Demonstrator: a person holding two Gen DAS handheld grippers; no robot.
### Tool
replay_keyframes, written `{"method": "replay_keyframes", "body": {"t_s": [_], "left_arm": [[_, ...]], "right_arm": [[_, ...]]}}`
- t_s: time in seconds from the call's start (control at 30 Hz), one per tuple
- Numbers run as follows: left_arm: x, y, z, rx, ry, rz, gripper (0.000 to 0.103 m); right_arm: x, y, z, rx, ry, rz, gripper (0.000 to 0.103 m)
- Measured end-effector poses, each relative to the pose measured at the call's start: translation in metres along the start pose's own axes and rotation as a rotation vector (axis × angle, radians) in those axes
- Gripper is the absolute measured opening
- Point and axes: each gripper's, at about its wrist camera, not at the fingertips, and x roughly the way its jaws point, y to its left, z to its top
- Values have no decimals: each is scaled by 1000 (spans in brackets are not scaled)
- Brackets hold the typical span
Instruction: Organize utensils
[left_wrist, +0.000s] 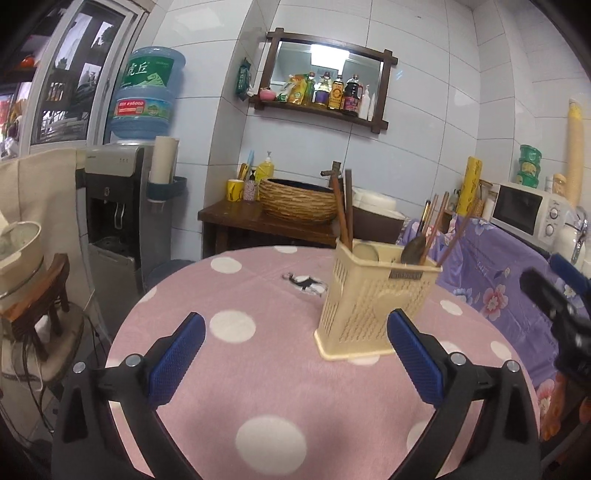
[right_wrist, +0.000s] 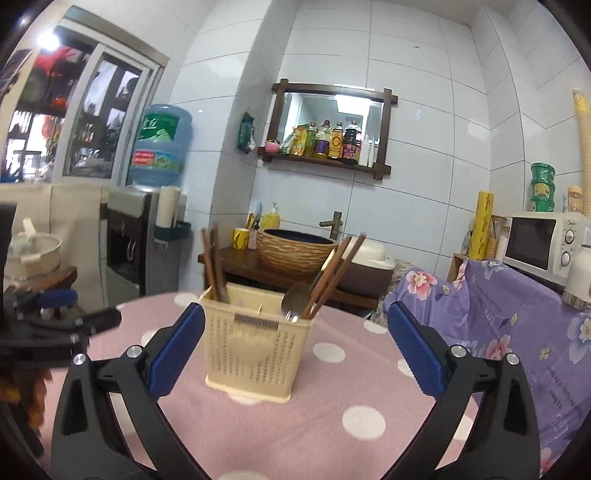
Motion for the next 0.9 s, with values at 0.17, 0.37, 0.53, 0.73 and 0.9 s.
{"method": "replay_keyframes", "body": {"t_s": [0.17, 0.37, 0.53, 0.73, 0.9], "left_arm": [[-26, 10, -28, -31, -21, 58, 98], [-67, 2, -51, -1, -60, 58, 98], [-106, -12, -71, 22, -106, 84, 98], [-137, -23, -88, 54, -131, 108, 98], [-148, -22, -92, 57, -153, 119, 98]], "right_arm": [[-30, -4, -49, 48, 82, -13, 98], [-79, -13, -88, 171, 134, -14, 98], [-125, -6, -103, 186, 97, -62, 98], [-164, 12, -115, 194, 96, -66, 98], [-176, 19, -113, 187, 90, -32, 98]]}}
